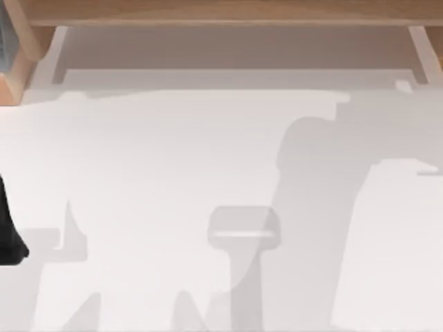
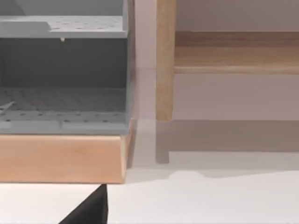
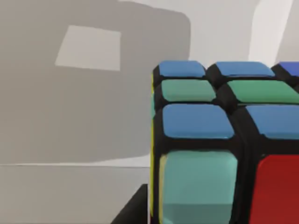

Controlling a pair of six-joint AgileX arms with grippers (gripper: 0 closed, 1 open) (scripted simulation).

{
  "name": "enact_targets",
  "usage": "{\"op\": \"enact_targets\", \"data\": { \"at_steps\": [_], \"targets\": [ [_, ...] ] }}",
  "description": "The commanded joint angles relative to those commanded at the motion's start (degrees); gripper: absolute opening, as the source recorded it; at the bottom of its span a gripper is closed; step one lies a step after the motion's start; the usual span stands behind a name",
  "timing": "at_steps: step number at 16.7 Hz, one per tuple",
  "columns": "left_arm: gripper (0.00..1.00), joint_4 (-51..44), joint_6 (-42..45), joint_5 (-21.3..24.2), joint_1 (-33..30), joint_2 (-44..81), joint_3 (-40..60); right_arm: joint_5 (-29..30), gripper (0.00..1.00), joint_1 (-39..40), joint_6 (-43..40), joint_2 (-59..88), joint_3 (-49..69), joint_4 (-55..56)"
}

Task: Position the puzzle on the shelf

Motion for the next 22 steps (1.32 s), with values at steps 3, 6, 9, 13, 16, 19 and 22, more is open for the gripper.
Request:
{"op": "enact_targets", "data": {
  "at_steps": [3, 6, 9, 13, 16, 19, 22],
  "targets": [
    [1.0, 0.0, 0.0, 0.0, 0.0, 0.0, 0.0, -3.9, 0.0, -0.8, -0.8, 1.7, 1.5, 0.4],
    [1.0, 0.0, 0.0, 0.0, 0.0, 0.0, 0.0, -10.1, 0.0, -3.1, 0.1, 3.7, 3.3, 2.9],
    [1.0, 0.0, 0.0, 0.0, 0.0, 0.0, 0.0, -15.0, 0.0, -5.0, 2.5, 4.9, 4.7, 5.9],
    [1.0, 0.0, 0.0, 0.0, 0.0, 0.0, 0.0, -16.0, 0.0, -5.4, 3.3, 4.9, 4.9, 6.8],
    [1.0, 0.0, 0.0, 0.0, 0.0, 0.0, 0.0, -15.9, 0.0, -5.1, 3.3, 4.8, 4.7, 6.7],
    [1.0, 0.0, 0.0, 0.0, 0.0, 0.0, 0.0, -14.8, 0.0, -5.0, 2.9, 3.6, 2.4, 8.6],
    [1.0, 0.0, 0.0, 0.0, 0.0, 0.0, 0.0, -11.9, 0.0, -4.6, 2.2, -0.4, -4.3, 14.1]
  ]
}}
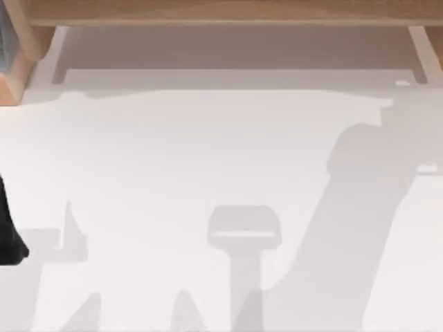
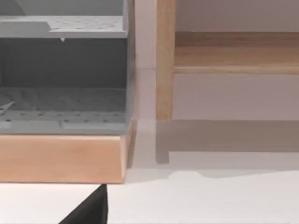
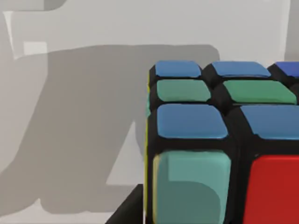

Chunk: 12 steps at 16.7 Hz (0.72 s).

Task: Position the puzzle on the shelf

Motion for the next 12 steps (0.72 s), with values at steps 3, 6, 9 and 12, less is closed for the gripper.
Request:
{"op": "enact_targets", "data": {
  "at_steps": [3, 6, 9, 12],
  "targets": [
    [1.0, 0.0, 0.0, 0.0, 0.0, 0.0, 0.0, 4.1, 0.0, 0.8, -0.7, -6.5, -9.3, 8.6],
    [1.0, 0.0, 0.0, 0.0, 0.0, 0.0, 0.0, 9.0, 0.0, 2.0, -1.0, -14.8, -20.3, 19.3],
    [1.0, 0.0, 0.0, 0.0, 0.0, 0.0, 0.0, 14.1, 0.0, 4.5, -0.6, -23.9, -32.7, 31.4],
    [1.0, 0.0, 0.0, 0.0, 0.0, 0.0, 0.0, 18.9, 0.0, 8.5, 1.0, -32.3, -46.0, 44.4]
  ]
}}
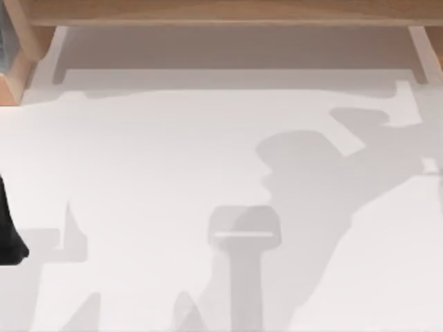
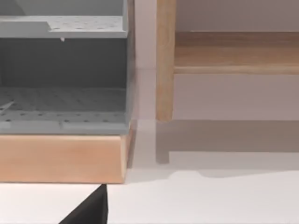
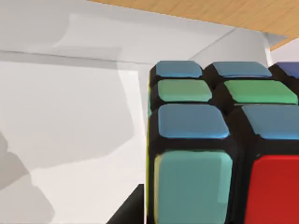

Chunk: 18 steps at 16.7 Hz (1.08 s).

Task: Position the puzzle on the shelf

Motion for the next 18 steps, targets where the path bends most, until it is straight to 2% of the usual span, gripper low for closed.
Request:
{"op": "enact_targets", "data": {
  "at_steps": [5, 9, 14, 18],
  "targets": [
    [1.0, 0.0, 0.0, 0.0, 0.0, 0.0, 0.0, 5.9, 0.0, 9.9, 5.2, -9.9, -20.3, 23.6],
    [1.0, 0.0, 0.0, 0.0, 0.0, 0.0, 0.0, 7.9, 0.0, 19.7, 11.2, -11.2, -32.6, 42.5],
    [1.0, 0.0, 0.0, 0.0, 0.0, 0.0, 0.0, 6.9, 0.0, 30.3, 18.5, -6.5, -37.0, 66.6],
    [1.0, 0.0, 0.0, 0.0, 0.0, 0.0, 0.0, 5.6, 0.0, 35.2, 22.2, -2.9, -36.1, 76.5]
  ]
}}
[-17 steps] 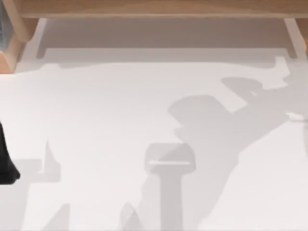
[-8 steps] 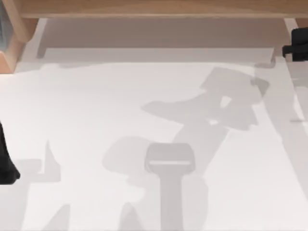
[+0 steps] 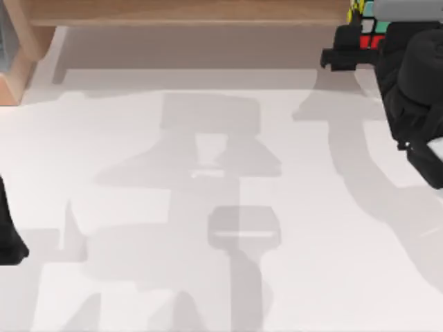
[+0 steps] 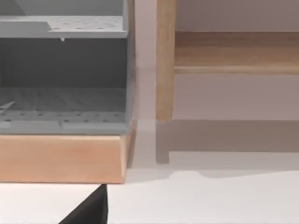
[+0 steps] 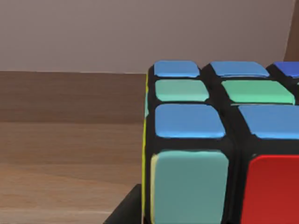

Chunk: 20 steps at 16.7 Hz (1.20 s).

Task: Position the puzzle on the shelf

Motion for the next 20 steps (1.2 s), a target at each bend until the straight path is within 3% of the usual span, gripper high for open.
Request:
{"op": "enact_targets", "data": {
  "at_steps": [9, 14, 20],
  "targets": [
    [1.0, 0.0, 0.0, 0.0, 0.0, 0.0, 0.0, -1.0, 0.0, -0.2, 0.5, 0.2, 0.8, 1.6],
    [1.0, 0.0, 0.0, 0.0, 0.0, 0.0, 0.0, -4.5, 0.0, -4.1, -0.8, 2.0, 6.8, 1.1],
    [1.0, 0.0, 0.0, 0.0, 0.0, 0.0, 0.0, -4.2, 0.0, -3.7, 0.4, 12.9, 19.6, -2.6]
  ]
}}
